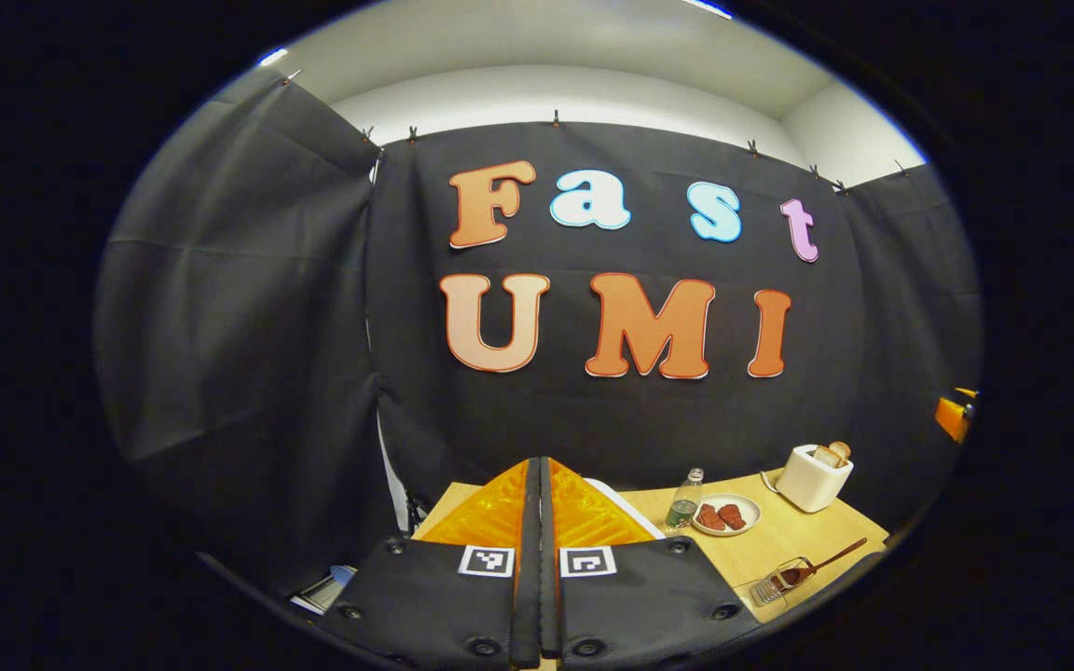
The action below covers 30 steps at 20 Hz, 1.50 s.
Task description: Close the left gripper, press the button to open the rice cooker; take a wooden spoon from the chopstick holder with the right hand, scoop a spoonful of rice and pour it into the rice cooker, then put the wooden spoon back into the chopstick holder.
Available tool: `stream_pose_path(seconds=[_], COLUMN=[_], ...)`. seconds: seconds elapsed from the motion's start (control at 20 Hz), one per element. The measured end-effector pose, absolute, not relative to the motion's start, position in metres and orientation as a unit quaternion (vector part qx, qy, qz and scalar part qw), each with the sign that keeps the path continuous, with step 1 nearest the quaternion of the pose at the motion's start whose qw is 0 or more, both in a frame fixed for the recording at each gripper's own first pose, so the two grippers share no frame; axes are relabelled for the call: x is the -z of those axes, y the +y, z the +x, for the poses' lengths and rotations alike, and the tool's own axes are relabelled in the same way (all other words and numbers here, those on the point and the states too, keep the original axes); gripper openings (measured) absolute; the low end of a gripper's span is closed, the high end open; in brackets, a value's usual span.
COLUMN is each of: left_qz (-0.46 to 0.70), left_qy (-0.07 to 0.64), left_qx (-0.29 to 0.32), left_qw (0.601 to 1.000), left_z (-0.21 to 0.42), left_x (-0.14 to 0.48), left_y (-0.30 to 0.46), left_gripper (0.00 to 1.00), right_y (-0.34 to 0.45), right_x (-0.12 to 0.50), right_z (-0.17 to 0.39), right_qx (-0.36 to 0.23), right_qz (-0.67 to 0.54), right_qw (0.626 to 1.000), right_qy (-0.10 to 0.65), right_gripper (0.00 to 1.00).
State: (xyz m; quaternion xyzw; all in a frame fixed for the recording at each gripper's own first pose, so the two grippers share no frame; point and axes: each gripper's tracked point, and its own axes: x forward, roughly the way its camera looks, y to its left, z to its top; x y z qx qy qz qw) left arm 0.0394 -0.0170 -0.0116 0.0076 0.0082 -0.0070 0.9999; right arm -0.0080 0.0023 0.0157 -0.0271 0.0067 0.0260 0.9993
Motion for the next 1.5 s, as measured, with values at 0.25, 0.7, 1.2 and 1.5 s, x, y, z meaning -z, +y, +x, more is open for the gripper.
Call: stream_pose_path(seconds=[0.25,0.7,1.2,1.5], left_qz=[-0.002,0.008,-0.026,-0.014], left_qy=[0.029,0.101,0.205,0.226], left_qx=[0.044,0.084,0.080,0.082], left_qw=[0.999,0.991,0.975,0.971], left_z=[0.080,0.164,0.208,0.207], left_x=[0.045,0.136,0.246,0.256], left_y=[-0.052,-0.094,-0.102,-0.102], left_gripper=[0.05,0.04,0.04,0.05], right_y=[-0.006,-0.022,-0.037,-0.037], right_x=[-0.014,0.000,0.017,0.026], right_z=[-0.008,-0.011,-0.006,-0.005], right_qx=[-0.015,0.006,0.031,0.031], right_qz=[-0.035,-0.040,-0.050,-0.054], right_qw=[0.999,0.999,0.996,0.995], right_qy=[0.010,0.032,0.063,0.076], right_gripper=[0.94,0.94,0.94,0.94])
